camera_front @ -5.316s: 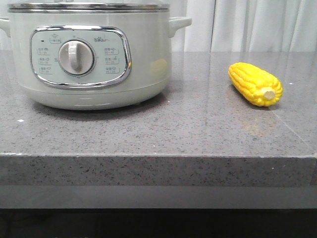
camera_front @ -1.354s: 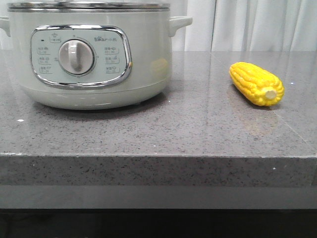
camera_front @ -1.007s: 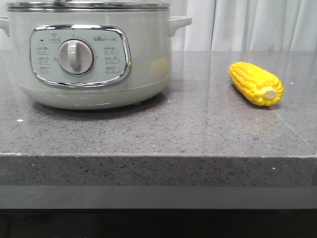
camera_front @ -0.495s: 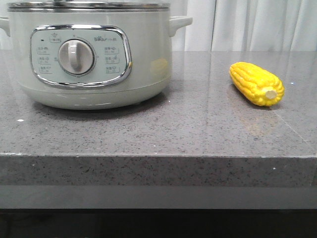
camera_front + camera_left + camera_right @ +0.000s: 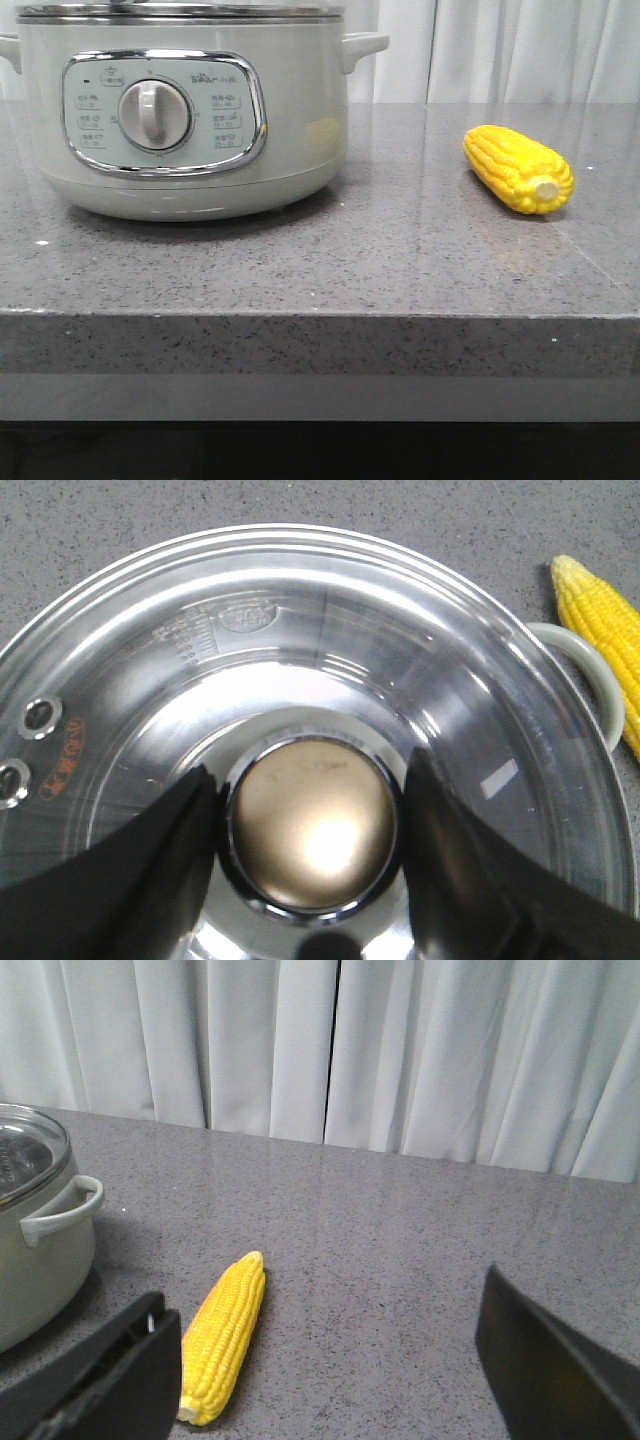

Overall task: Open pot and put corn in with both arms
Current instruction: 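Grasp the lid knob with the left gripper and lift the lid off, then lower the right gripper onto the yellow corn cob and grasp it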

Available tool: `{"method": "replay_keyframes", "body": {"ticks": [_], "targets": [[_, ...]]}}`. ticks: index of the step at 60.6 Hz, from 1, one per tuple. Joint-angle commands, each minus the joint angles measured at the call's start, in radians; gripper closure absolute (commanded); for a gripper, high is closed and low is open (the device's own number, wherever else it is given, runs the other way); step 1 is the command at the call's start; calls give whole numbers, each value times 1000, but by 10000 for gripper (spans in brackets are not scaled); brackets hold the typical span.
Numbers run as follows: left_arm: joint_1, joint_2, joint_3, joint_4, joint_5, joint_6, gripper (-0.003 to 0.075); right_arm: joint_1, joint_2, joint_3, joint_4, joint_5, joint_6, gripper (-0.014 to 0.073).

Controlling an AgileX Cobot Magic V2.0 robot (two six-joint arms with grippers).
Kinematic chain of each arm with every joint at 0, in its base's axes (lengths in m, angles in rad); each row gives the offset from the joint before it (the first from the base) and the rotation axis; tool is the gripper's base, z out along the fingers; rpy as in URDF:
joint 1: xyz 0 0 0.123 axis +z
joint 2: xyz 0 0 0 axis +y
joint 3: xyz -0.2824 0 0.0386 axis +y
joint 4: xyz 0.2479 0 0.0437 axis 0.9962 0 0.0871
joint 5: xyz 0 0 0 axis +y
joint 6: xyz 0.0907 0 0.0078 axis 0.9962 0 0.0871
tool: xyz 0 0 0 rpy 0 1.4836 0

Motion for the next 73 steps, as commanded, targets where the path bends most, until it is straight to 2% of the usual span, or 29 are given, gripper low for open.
{"method": "replay_keyframes", "body": {"ticks": [1, 16, 26, 41, 53, 73], "targets": [[-8, -43, -32, -15, -50, -1, 506, -6, 14, -32, 1, -76, -4, -20], [-8, -59, -52, -15, -69, -1, 551, -6, 14, -32, 1, -77, -4, -20], [-8, -116, -61, -15, -113, -1, 552, -6, 14, -32, 1, -78, -4, -20], [-8, -239, -23, -15, -101, 35, 552, -6, 14, -32, 1, -77, -4, -20], [-8, -405, 148, -15, -107, 45, 552, -6, 14, -32, 1, -77, -4, -20], [-8, -743, 555, -17, -158, 45, 552, -6, 27, -32, 1, -76, -4, -20]]}}
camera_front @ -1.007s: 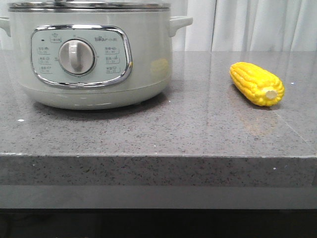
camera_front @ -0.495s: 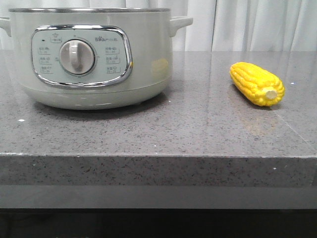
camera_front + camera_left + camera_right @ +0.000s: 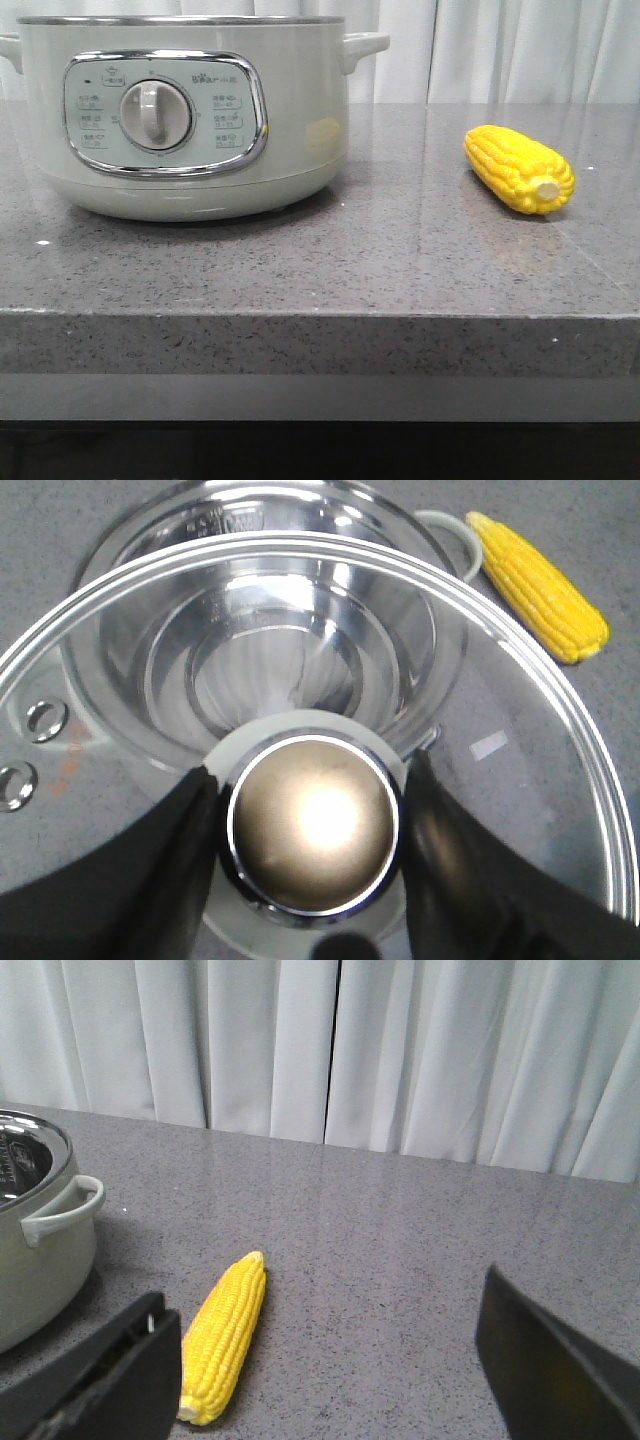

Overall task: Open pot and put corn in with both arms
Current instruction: 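Lower the right gripper onto the yellow corn cob and grasp it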

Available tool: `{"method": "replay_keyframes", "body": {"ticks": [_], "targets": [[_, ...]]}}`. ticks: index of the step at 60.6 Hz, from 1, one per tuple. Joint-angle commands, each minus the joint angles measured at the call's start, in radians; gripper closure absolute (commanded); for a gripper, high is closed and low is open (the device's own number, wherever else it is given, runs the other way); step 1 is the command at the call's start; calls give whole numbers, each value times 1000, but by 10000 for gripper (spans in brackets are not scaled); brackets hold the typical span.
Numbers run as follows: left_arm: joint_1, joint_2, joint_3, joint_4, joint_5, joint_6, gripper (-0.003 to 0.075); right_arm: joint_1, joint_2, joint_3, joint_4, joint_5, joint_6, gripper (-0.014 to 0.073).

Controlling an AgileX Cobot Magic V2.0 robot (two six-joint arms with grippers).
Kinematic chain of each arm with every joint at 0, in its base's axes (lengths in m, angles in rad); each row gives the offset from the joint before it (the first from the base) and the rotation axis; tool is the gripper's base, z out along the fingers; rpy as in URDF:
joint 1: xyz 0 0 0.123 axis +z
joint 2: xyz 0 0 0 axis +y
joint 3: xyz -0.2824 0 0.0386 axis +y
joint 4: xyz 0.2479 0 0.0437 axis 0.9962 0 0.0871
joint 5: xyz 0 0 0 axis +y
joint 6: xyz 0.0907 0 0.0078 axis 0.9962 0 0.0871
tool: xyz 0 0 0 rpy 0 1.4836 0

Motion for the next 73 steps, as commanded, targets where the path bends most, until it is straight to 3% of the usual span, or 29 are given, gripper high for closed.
{"method": "replay_keyframes", "body": {"ticks": [1, 21, 33, 47, 60, 73], "targets": [[-8, -124, 72, -22, -141, 1, 552, -6, 32, -32, 1, -76, -4, -20], [-8, -478, 409, -43, -165, 1, 552, -6, 205, -35, 21, -87, -4, -20], [-8, -678, 516, -43, -167, 1, 552, -5, 375, -42, 87, -108, -4, -20], [-8, -798, 553, -43, -167, 1, 552, 33, 650, -167, 146, -63, -4, -20], [-8, -806, 553, -43, -169, 1, 552, 128, 931, -350, 195, -2, -4, -20], [-8, -806, 553, -43, -169, 1, 552, 145, 1113, -470, 239, 33, -4, -20]]}}
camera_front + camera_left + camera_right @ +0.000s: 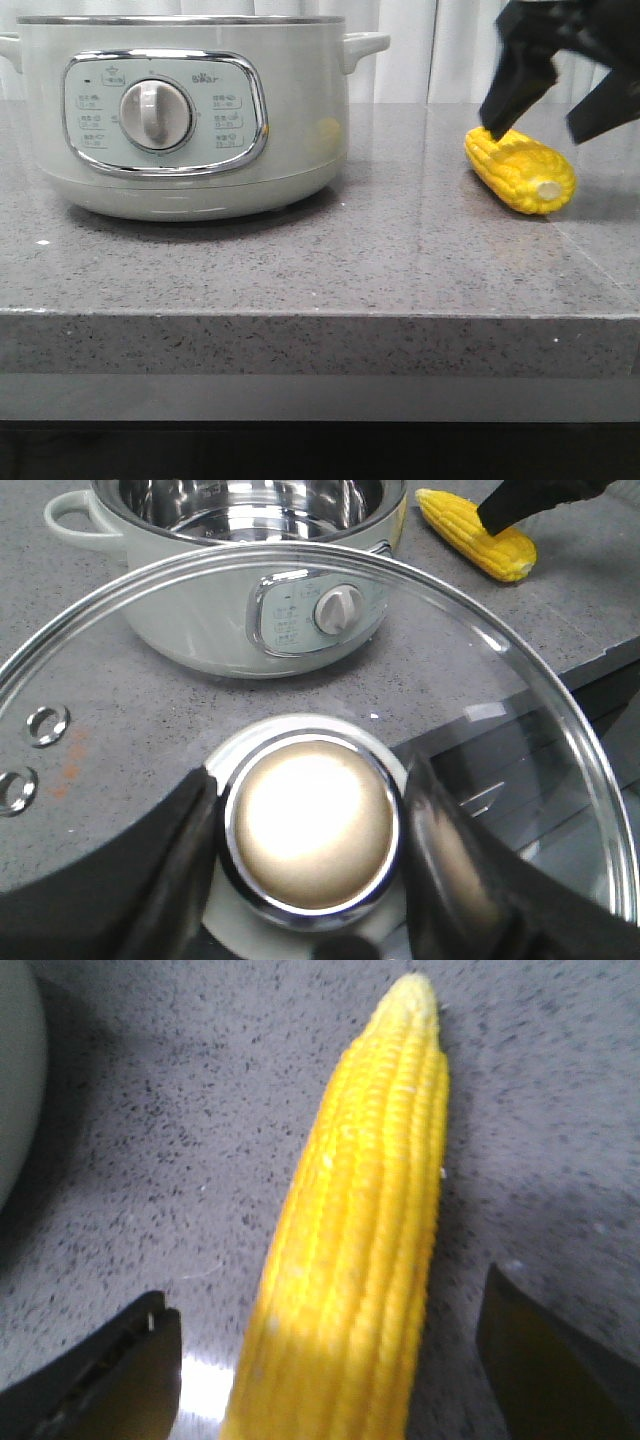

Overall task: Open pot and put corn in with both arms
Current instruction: 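Lower the right gripper onto the yellow corn cob and grasp it, then lift the corn with the right gripper and carry it over the pot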

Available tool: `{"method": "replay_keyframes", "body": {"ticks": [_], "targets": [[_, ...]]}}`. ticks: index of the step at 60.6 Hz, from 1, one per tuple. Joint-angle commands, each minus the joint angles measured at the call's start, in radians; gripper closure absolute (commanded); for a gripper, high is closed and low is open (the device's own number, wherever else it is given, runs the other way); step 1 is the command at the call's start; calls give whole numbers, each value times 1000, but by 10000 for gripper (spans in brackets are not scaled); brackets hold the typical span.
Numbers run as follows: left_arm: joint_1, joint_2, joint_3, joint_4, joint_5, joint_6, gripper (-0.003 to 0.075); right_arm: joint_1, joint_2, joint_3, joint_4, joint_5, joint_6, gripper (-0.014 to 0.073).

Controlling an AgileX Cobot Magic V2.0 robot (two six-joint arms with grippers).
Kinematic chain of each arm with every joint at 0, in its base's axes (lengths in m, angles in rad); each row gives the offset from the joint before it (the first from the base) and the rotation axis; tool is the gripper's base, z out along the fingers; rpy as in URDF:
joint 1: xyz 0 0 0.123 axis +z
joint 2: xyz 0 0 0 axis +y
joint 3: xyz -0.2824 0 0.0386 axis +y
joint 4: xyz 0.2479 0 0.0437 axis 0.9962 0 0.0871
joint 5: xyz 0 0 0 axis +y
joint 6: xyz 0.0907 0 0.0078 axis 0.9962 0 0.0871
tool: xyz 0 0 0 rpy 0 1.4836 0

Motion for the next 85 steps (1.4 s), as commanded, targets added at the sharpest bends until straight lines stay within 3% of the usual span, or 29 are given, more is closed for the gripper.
{"method": "replay_keyframes", "body": {"ticks": [1, 9, 18, 25, 42, 57, 70, 81, 85], "targets": [[-8, 9, -33, -25, -148, -1, 552, 0, 10, -65, 32, -34, -4, -20], [-8, 9, -33, -25, -148, -1, 552, 0, 39, -73, 35, -26, -4, 22], [-8, 9, -33, -25, -148, -1, 552, 0, 39, -73, 35, -23, -4, 239], [-8, 9, -33, -25, -148, -1, 552, 0, 35, -85, 35, -17, -5, 327], [-8, 9, -33, -25, -159, -1, 552, 18, -12, -296, 35, 40, -42, 327], [-8, 9, -33, -25, -171, -1, 552, 219, 47, -545, 35, 53, -91, 327], [-8, 9, -33, -25, -171, -1, 552, 401, 181, -657, 35, 56, -95, 327], [-8, 9, -33, -25, -171, -1, 552, 441, 258, -663, 35, 76, -98, 322], [-8, 9, -33, -25, -171, -1, 552, 441, 270, -663, 34, 95, -98, 284]]}}
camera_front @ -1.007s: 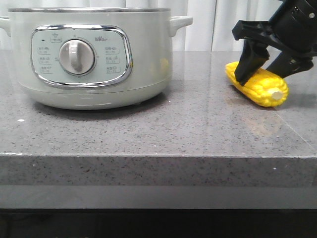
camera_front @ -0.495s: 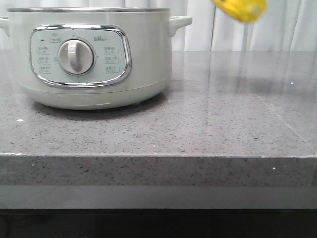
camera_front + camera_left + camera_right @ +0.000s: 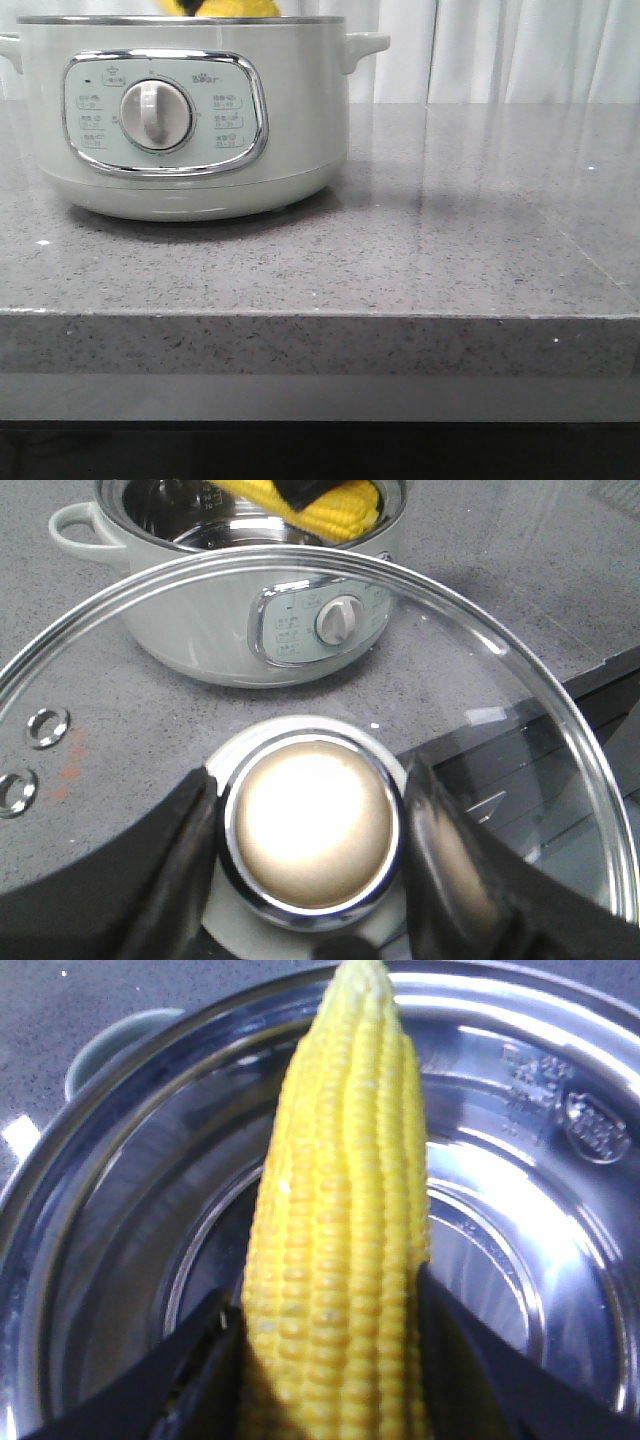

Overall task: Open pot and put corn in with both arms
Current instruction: 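Lift the corn with the right gripper and carry it over the pot, then open the right gripper to drop the corn into the pot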

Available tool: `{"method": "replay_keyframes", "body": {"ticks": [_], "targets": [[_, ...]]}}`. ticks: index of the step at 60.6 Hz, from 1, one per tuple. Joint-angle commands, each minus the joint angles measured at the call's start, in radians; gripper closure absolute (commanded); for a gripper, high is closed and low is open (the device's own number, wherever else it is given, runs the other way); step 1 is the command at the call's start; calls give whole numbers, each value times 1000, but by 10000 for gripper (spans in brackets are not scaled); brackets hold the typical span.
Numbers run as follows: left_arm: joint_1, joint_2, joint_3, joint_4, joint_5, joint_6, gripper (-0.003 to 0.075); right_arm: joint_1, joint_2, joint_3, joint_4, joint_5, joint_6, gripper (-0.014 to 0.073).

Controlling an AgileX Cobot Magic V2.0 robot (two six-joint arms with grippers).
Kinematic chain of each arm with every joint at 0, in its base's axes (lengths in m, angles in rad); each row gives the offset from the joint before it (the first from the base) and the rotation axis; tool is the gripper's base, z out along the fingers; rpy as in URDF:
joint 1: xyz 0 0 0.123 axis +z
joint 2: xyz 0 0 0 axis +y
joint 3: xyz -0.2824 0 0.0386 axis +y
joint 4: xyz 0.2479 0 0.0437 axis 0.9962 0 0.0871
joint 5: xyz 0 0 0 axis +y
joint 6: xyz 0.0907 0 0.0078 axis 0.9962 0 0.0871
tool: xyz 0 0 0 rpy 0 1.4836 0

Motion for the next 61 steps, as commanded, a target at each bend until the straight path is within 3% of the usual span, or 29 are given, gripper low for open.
{"method": "replay_keyframes", "body": {"ticks": [1, 12, 29, 37, 45, 49, 61], "targets": [[-8, 9, -33, -25, -155, -1, 552, -1, -37, -35, 17, -17, -15, 270], [-8, 9, -33, -25, -155, -1, 552, -1, -33, -35, 17, -4, -15, 103], [-8, 9, -33, -25, -155, -1, 552, -1, -67, -35, 17, 5, -15, 110], [-8, 9, -33, -25, -155, -1, 552, -14, -98, -35, 13, -3, -15, 260], [-8, 9, -33, -25, -153, -1, 552, -45, -136, -35, 13, 8, -15, 567], [-8, 9, -33, -25, -153, -1, 552, -61, -152, -34, 13, 23, -15, 671], [-8, 9, -33, -25, -153, -1, 552, -136, -236, 13, 8, 5, -15, 661]]}}
